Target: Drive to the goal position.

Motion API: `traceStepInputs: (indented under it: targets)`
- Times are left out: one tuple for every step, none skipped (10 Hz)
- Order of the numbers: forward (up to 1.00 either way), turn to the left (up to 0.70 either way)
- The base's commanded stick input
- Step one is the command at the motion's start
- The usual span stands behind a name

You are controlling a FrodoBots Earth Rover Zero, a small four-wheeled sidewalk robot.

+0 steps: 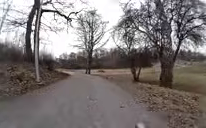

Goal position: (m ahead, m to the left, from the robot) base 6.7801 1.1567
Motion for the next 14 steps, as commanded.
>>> traceStepInputs:
  targets:
    - [1.0, 0.0]
    - [1.0, 0.0]
    - [1.0, 0.0]
    - [1.0, 0.0]
    - [1.0, 0.0]
    - [1.0, 0.0]
    - [1.0, 0.0]
    - [1.0, 0.0]
    - [1.0, 0.0]
    - [1.0, 0.0]
    - [1.0, 0.0]
    - [1.0, 0.0]
    - [1.0, 0.0]
    - [1.0, 0.0]
